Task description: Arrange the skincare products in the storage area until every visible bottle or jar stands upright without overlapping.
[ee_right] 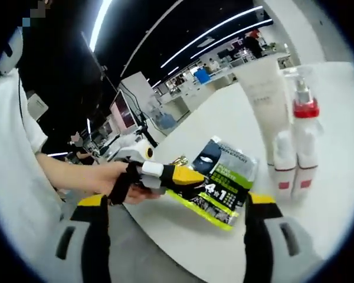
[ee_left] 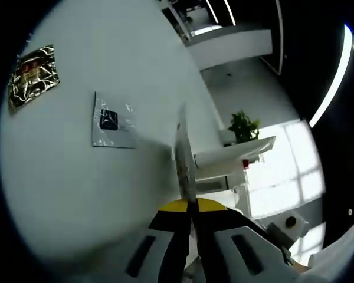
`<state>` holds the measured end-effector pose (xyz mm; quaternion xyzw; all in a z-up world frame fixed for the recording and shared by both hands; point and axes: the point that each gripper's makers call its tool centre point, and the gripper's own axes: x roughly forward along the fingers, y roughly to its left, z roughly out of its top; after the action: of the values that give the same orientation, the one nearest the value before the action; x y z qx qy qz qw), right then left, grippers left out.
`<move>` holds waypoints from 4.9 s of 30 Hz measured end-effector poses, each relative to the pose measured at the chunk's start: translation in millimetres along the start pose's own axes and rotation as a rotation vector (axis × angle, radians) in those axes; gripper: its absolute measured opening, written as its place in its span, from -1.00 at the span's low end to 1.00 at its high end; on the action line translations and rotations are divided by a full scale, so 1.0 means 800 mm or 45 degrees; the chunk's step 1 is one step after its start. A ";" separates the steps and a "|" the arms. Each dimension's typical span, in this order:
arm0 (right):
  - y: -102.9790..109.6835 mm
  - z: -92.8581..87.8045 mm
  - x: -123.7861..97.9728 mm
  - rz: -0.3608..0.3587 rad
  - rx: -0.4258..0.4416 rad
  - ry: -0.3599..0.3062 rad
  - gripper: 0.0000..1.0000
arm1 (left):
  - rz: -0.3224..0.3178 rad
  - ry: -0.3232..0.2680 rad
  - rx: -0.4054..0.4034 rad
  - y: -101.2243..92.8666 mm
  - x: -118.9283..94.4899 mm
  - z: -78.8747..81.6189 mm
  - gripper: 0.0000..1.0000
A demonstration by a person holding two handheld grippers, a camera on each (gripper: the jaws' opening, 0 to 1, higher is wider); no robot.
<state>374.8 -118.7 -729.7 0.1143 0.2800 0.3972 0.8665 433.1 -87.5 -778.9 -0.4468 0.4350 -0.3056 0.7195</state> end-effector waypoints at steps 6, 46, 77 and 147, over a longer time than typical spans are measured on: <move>-0.011 -0.002 -0.014 -0.047 -0.038 0.022 0.99 | 0.056 0.015 0.008 0.012 0.012 -0.015 -1.00; -0.057 0.024 -0.064 -0.272 -0.008 -0.090 0.97 | 0.409 0.041 0.495 0.035 -0.016 -0.017 -0.09; -0.060 0.026 -0.083 -0.336 -0.004 -0.120 0.96 | 0.525 0.340 1.531 0.050 0.026 -0.019 0.13; -0.057 0.022 -0.078 -0.312 -0.032 -0.117 0.99 | 0.481 0.095 1.454 -0.016 -0.092 0.012 0.50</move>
<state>380.7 -195.6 -709.9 0.0866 0.2469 0.2861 0.9218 408.6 -27.9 -739.3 0.1062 0.2988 -0.3731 0.8719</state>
